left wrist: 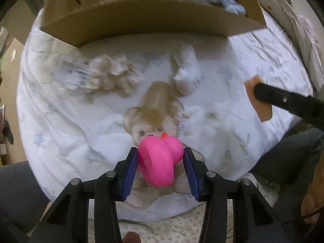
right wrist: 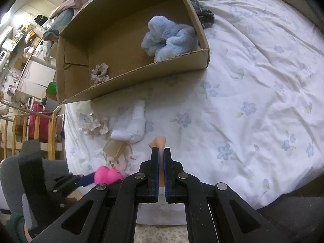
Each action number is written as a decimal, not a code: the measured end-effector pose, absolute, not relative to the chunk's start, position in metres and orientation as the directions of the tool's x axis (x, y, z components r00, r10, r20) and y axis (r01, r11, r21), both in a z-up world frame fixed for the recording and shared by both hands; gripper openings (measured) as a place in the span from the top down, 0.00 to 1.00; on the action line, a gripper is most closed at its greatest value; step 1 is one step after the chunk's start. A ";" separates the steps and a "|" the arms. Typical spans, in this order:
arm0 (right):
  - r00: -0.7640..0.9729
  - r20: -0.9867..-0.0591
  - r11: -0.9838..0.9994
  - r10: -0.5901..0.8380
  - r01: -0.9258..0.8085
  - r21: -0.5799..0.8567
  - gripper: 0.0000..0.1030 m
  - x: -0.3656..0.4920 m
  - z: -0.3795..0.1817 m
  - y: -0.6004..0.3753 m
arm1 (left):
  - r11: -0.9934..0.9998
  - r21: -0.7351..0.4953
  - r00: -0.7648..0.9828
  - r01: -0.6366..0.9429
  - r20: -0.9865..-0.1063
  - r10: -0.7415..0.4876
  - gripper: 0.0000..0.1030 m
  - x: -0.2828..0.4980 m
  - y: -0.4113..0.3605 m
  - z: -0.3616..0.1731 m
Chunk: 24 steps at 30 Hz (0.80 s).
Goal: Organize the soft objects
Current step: 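Carry the pink squishy and tan cylinder over the box with both tools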
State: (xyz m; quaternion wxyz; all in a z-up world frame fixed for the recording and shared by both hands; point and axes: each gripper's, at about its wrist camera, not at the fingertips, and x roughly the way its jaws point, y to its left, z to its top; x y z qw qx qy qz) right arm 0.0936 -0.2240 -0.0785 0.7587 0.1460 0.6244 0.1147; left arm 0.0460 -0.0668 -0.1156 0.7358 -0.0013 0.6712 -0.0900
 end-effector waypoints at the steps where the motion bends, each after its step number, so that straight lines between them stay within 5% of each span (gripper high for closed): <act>1: 0.194 -0.914 0.931 0.357 0.002 0.364 0.94 0.093 -0.078 -0.223 | 0.985 -0.118 0.093 0.122 -0.987 -0.130 0.60 0.046 -0.064 -0.113; 24: 0.347 -0.835 0.900 0.427 -0.076 0.429 0.95 0.095 -0.020 -0.212 | 0.989 -0.086 0.338 -0.120 -0.940 -0.041 0.60 0.058 0.015 -0.026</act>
